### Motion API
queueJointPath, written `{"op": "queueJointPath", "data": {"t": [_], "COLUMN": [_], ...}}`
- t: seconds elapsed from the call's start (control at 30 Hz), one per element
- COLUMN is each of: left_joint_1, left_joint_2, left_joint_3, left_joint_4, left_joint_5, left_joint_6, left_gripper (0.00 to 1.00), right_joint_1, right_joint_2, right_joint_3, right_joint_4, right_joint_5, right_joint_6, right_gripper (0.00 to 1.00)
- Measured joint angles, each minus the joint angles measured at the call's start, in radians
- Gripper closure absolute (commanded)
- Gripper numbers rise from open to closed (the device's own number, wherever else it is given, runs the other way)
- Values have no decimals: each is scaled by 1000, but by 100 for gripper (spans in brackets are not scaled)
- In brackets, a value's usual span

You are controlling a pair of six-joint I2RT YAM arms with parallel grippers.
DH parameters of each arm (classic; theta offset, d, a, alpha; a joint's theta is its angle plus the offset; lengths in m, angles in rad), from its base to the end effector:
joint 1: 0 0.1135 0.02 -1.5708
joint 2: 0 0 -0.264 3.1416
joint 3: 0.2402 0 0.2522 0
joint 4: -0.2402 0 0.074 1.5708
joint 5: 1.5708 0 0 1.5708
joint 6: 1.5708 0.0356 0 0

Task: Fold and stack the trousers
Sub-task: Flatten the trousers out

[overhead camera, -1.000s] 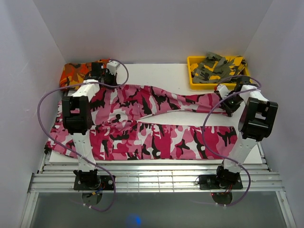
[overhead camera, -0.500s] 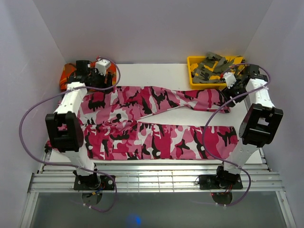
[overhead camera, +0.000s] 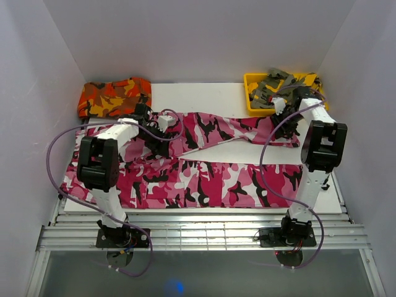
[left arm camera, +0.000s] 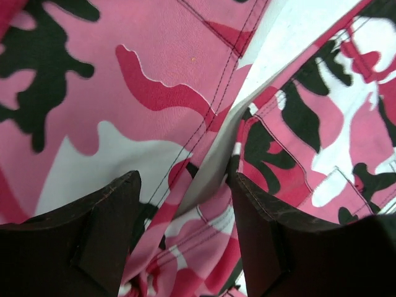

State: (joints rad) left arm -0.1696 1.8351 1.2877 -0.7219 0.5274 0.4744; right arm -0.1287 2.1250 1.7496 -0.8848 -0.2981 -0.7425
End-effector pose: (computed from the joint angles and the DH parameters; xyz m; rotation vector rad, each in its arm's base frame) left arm 0.3523 -0.0785 0.1920 0.9572 2.5202 -0.6567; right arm 0.4395 -0.0463 0.2011 -0.8860 2.5833 0.1913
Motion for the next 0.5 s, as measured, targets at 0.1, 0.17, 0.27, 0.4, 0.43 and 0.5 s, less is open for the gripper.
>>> {"op": "queueJointPath", "data": {"t": [0.1, 0.17, 0.27, 0.4, 0.43, 0.5], "left_joint_1": [-22, -33, -45, -56, -58, -60], "left_joint_2": [55, 72, 46, -25, -43, -78], "left_joint_3": [-2, -6, -44, -135, -156, -193], "left_joint_4": [12, 24, 53, 90, 89, 75], "left_joint_5": [-32, -59, -90, -114, -116, -114], "left_joint_6": [-2, 8, 36, 79, 87, 103], "left_gripper": [31, 32, 32, 32, 32, 32], "right_joint_1": [38, 55, 52, 11, -7, -51], "right_joint_2": [2, 5, -17, -106, -129, -158], "right_joint_3": [-82, -122, -165, -299, -331, -371], "right_joint_4": [42, 77, 133, 188, 192, 177], "right_joint_5": [56, 106, 154, 196, 207, 227], "right_joint_6": [6, 2, -6, -48, -59, -79], "right_gripper": [56, 59, 62, 62, 62, 61]}}
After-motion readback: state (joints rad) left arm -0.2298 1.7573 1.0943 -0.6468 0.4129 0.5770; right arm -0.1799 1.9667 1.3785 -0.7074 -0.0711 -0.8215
